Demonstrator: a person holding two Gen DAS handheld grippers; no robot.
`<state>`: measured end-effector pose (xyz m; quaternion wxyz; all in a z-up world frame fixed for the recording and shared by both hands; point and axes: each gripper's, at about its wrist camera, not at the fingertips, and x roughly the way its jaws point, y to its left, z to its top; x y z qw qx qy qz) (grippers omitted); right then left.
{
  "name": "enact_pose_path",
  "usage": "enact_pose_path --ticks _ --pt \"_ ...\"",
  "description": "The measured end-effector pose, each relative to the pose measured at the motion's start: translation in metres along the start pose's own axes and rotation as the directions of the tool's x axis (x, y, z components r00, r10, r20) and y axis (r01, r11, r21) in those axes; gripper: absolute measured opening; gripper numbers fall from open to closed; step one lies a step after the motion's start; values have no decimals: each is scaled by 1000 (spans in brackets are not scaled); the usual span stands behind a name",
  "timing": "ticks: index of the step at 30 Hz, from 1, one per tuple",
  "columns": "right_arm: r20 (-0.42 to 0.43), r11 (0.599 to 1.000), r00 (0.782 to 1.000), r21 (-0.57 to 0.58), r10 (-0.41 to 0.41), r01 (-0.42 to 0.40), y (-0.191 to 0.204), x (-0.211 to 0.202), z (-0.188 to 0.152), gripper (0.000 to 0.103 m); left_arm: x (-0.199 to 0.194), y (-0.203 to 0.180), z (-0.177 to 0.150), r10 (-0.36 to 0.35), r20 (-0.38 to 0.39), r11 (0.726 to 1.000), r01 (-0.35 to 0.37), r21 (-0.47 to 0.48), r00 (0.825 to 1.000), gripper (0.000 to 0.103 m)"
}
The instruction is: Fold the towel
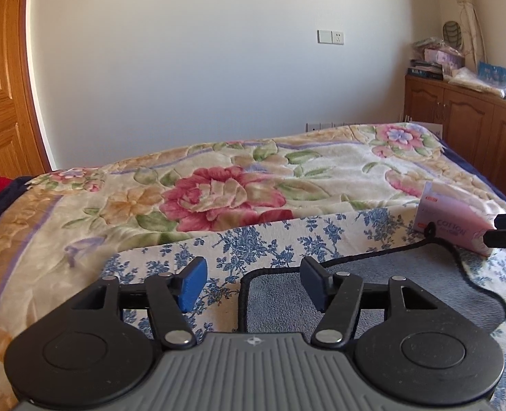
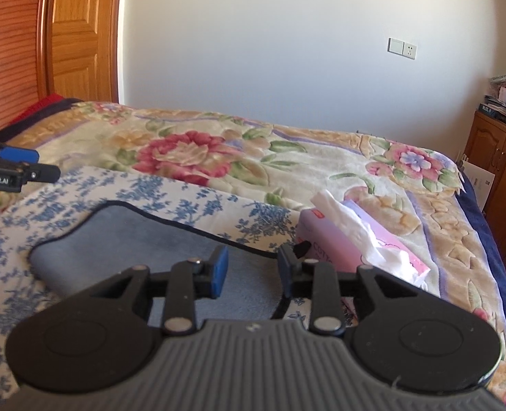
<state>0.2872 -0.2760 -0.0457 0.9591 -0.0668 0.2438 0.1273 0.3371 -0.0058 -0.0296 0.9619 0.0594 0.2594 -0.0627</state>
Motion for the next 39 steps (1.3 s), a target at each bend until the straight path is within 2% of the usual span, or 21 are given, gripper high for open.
enact_pose_path --ticks 10,25,29,33,36,38,39 --pt "7 1000 1000 17 2 -2 9 -30 -1 34 -37 -5 -3 10 1 1000 -10 25 1000 69" --pt "19 1000 1000 16 18 -19 18 -75 -7 36 -95 -30 -5 -40 30 999 39 35 999 74" --pt "27 1000 999 14 18 -18 23 -87 -6 51 -110 -35 -6 -43 34 998 41 37 999 75" --pt "33 1000 999 21 14 -15 27 -98 -4 56 -124 -37 -3 -41 40 999 40 38 998 79" --pt "41 1000 999 22 4 -5 30 -108 -2 69 -135 -38 -2 -32 50 999 29 41 998 85" --pt "47 1000 999 25 -1 -1 32 -115 -1 73 -143 -38 -1 -32 57 999 30 34 998 88" --pt "50 1000 999 28 -4 2 32 -118 0 81 -148 -38 -1 -30 60 999 29 29 998 90"
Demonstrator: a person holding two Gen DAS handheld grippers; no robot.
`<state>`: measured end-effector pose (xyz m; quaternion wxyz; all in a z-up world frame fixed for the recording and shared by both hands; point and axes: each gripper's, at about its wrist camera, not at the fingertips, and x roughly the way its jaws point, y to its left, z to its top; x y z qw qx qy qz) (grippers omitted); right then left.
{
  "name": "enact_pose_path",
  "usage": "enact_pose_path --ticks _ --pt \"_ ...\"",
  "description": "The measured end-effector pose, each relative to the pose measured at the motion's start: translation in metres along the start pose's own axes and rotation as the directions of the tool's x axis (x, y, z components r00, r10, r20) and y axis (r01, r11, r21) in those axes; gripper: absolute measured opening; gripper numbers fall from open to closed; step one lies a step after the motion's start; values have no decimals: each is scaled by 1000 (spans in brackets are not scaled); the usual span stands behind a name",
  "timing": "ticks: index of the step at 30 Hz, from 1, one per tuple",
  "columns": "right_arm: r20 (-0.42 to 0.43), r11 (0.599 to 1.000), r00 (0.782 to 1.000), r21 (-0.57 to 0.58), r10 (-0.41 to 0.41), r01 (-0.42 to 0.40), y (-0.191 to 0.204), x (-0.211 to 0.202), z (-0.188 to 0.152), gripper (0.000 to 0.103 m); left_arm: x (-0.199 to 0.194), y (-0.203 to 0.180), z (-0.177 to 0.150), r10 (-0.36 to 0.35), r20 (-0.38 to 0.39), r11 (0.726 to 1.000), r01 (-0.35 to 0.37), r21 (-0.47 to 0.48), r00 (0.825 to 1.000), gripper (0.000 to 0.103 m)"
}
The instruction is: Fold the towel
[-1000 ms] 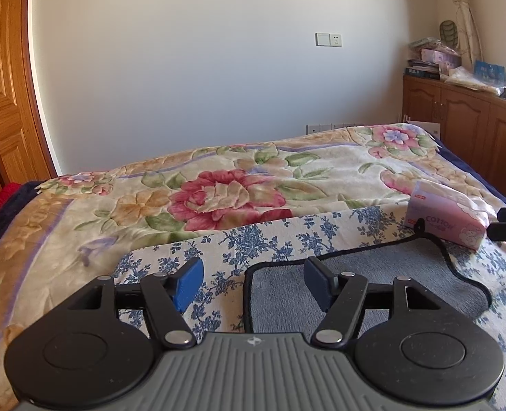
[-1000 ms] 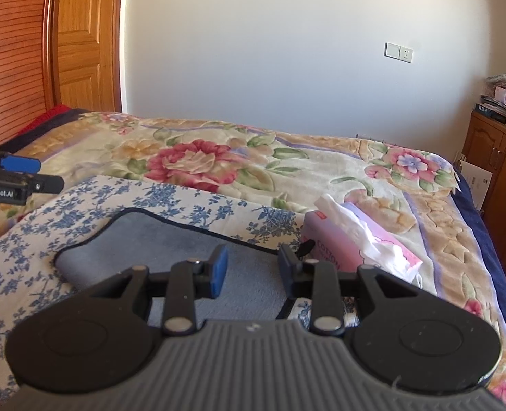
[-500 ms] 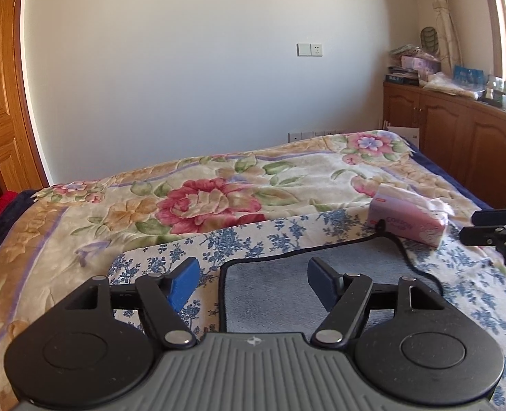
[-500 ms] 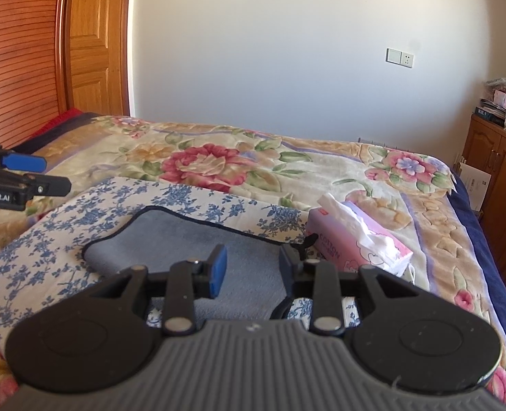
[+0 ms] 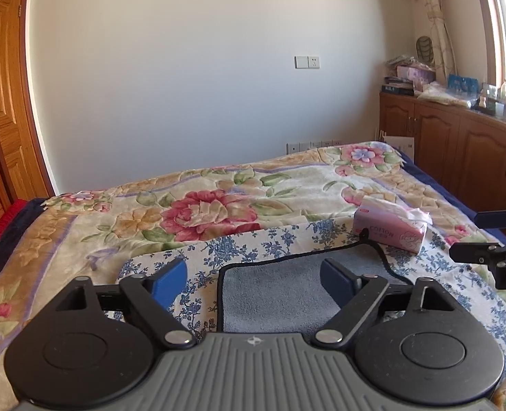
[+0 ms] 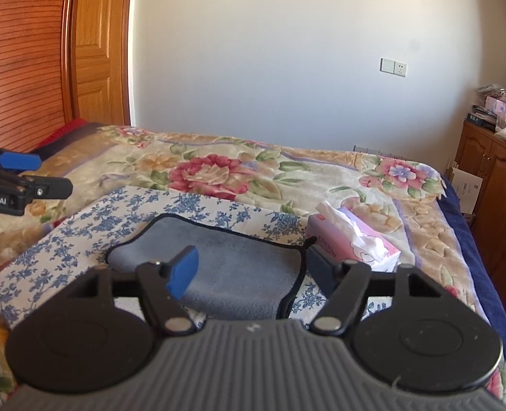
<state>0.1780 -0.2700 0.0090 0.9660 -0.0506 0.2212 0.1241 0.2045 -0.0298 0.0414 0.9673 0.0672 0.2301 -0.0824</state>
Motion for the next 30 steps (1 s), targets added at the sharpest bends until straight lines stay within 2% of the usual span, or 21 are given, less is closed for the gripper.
enact_pose_path --ticks 1,5,6,7,16,30 --pt "6 1000 1000 2 -5 5 1 -4 1 87 -4 0 0 1 3 1000 -1 -5 1000 92" --pt "20 1000 1000 14 -19 18 3 -18 3 94 -19 0 0 -1 8 1000 1 -22 1000 95" --pt "20 1000 1000 19 -23 23 4 -20 3 102 -22 0 0 -1 10 1000 1 -25 1000 98" --pt "26 999 999 20 -27 27 5 -24 2 103 -26 -1 1 -1 12 1000 1 -26 1000 100" --pt "37 998 998 56 -41 39 11 -56 -6 103 -65 -7 1 12 43 1000 -11 -19 999 103" --pt "77 996 995 68 -57 52 18 -96 -11 103 -106 -24 -11 35 20 999 -35 18 999 103"
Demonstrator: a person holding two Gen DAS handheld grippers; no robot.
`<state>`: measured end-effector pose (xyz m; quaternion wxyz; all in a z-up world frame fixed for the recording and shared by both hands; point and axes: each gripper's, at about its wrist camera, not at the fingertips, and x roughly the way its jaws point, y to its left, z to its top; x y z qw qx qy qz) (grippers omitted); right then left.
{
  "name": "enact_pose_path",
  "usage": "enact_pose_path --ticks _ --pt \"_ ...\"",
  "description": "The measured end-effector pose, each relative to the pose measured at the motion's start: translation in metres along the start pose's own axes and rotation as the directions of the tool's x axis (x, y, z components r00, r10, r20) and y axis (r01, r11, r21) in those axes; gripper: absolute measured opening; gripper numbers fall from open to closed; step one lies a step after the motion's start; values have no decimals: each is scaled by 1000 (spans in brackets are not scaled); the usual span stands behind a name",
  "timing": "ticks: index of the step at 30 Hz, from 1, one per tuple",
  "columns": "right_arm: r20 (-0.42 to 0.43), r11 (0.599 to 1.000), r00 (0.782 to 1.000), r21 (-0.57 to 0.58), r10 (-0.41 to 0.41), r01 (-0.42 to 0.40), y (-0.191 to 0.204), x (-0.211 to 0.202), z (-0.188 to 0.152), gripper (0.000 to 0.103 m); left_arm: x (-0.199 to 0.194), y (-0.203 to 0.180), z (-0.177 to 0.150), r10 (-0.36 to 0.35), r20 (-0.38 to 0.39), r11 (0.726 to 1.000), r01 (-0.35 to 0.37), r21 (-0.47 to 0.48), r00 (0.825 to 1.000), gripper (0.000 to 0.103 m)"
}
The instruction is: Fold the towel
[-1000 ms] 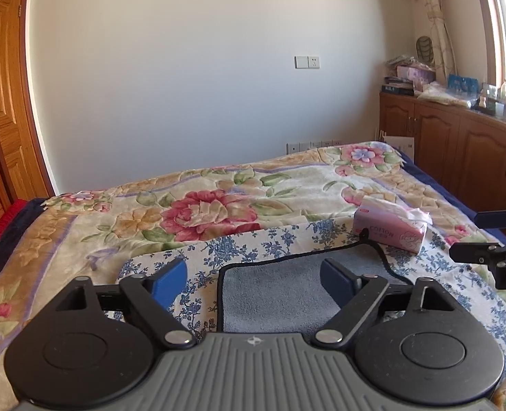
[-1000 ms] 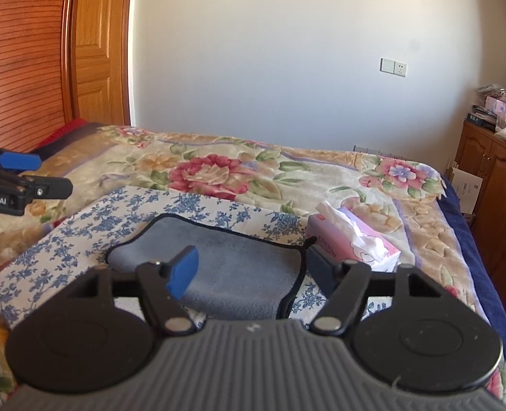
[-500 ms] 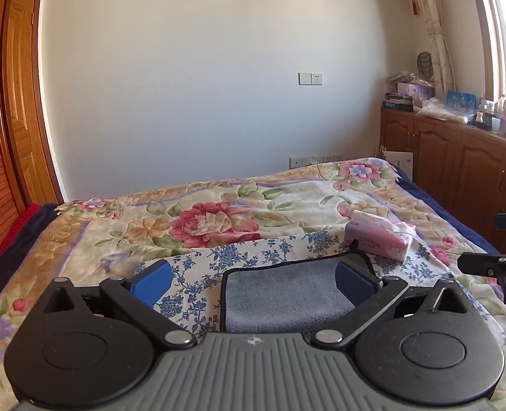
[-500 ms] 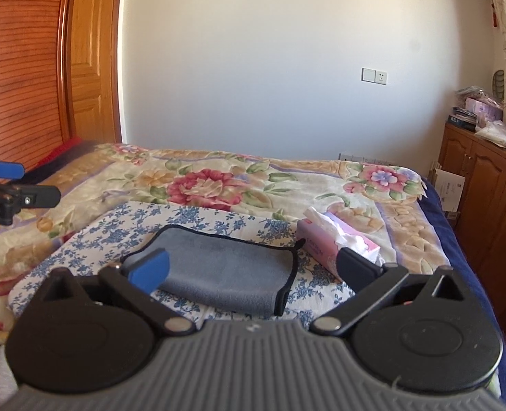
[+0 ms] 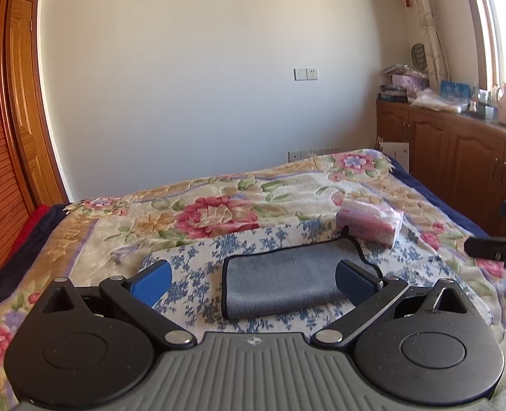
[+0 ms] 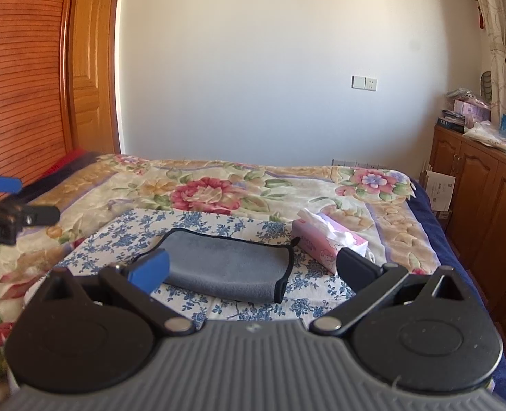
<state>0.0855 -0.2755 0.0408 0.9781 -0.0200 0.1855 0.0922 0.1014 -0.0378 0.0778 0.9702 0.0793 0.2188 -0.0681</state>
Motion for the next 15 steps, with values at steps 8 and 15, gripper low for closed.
enact_pose_path --ticks 8,15 --pt "18 1000 1000 0 -2 2 6 -21 -2 103 -21 -5 -18 -6 1 1000 6 -14 1000 103" --pt "5 1000 1000 1 1 -1 12 -30 -15 103 -36 -5 -35 -7 -2 1000 7 -31 1000 103"
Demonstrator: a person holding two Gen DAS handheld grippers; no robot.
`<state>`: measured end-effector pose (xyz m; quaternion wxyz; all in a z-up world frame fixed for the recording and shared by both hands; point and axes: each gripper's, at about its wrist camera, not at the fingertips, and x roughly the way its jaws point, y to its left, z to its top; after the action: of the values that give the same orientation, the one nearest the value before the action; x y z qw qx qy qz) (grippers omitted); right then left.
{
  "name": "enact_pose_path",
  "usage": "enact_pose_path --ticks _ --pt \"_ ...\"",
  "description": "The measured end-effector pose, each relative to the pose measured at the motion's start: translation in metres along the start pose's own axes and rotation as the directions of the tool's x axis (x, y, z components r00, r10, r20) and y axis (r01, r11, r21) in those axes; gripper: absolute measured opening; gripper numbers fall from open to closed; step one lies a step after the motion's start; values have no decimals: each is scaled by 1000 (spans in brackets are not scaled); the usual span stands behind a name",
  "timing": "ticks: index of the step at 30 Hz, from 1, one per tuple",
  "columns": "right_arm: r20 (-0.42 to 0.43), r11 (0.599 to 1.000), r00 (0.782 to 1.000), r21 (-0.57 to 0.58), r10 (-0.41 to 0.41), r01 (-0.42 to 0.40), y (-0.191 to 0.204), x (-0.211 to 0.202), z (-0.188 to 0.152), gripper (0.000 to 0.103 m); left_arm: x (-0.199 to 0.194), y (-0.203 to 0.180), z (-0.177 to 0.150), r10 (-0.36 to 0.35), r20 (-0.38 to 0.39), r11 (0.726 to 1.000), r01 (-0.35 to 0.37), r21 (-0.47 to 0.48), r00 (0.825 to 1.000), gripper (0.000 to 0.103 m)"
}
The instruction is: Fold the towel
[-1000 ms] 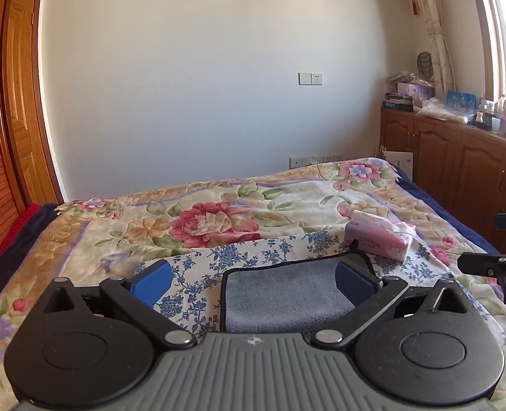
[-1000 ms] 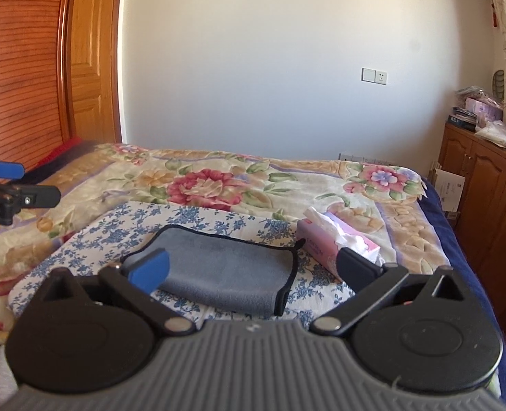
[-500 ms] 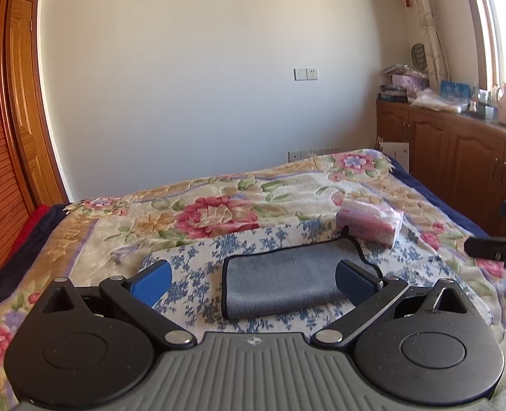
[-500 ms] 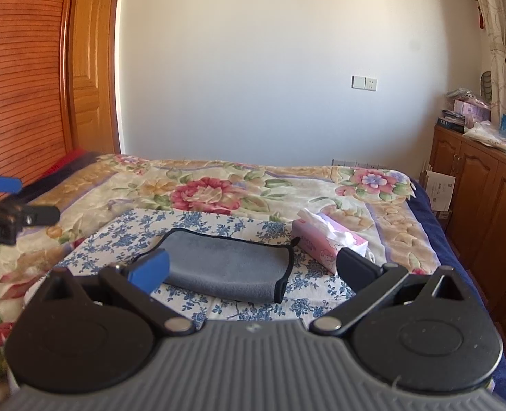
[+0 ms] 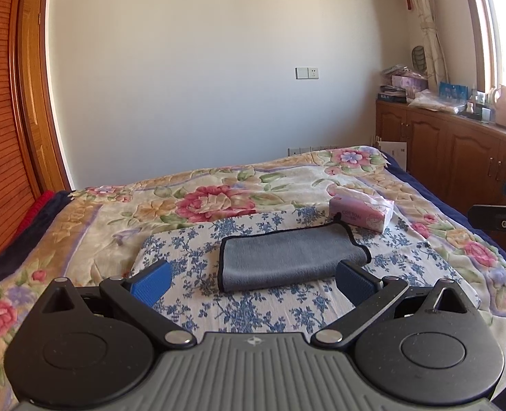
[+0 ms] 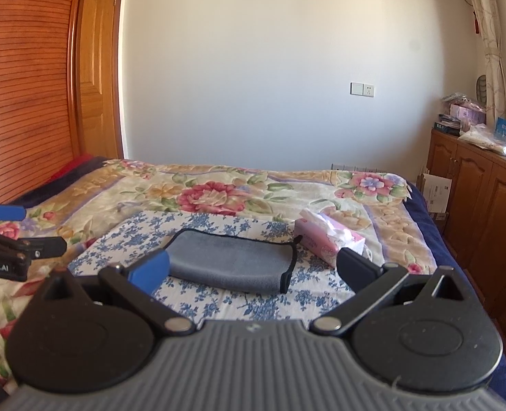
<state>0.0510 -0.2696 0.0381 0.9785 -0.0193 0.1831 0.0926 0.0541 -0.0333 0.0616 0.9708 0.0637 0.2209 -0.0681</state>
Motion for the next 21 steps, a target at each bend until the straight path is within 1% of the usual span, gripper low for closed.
enact_pose_path --ticks 8,21 --pt "-21 1000 1000 -5 -3 3 7 -8 -17 103 -12 0 -25 5 -10 999 -4 36 1000 103" --pt "-43 1000 999 -3 -5 5 17 -15 -39 103 -19 15 -61 14 -18 1000 -14 -12 1000 103"
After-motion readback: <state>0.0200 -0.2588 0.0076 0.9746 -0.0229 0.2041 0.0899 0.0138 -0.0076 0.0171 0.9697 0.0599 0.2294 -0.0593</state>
